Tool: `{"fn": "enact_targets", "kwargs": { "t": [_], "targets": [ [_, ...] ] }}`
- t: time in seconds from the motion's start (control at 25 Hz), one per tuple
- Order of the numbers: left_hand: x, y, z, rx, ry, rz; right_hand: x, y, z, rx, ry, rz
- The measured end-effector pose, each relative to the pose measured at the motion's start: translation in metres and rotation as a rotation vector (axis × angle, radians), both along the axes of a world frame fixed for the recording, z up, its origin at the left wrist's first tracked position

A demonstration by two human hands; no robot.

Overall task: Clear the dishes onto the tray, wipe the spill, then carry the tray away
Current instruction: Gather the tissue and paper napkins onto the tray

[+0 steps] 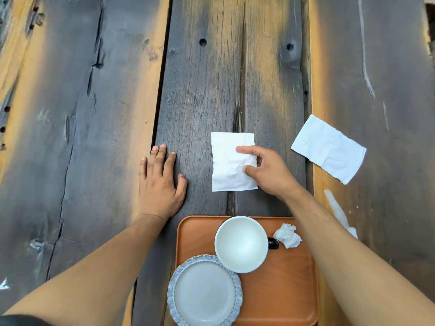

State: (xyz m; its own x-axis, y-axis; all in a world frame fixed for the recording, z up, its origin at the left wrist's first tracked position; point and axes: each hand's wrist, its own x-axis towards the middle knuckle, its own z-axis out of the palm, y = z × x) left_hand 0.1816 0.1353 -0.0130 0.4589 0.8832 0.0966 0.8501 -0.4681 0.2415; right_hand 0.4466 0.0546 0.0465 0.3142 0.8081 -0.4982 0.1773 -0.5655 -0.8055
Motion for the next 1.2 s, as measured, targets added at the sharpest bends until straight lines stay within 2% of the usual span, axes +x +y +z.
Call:
{"fn": "enact_targets", "kwargs": {
  "t": [0.32,0.76,0.92,1.0,1.12,1.2],
  "targets": [
    [-0.001,0.000,-0.001,0.001,0.006,0.005,0.004,-0.015,0.006,0.068,0.127,-0.067],
    [-0.002,0.001,-0.004,-0.007,-0.025,-0.013,0.007,-0.012,0.015,0.128,-0.055,-0.033],
    [-0.003,-0.002,0.002,0.008,-0.128,-0.058,0.004,-0.016,0.021,0.171,-0.038,-0.075],
    [0.002,-0.006,0.021,-0.141,-0.367,0.010,0.002,-0.021,0.024,0.195,0.020,-0.125],
    [0.030,-0.011,0.064,-0.737,-0.846,0.164,-0.001,-0.025,0.031,0.238,0.146,-0.188],
    [0.046,-0.013,0.083,-1.007,-1.010,0.143,-0.005,-0.026,0.038,0.259,0.230,-0.211]
  ]
}}
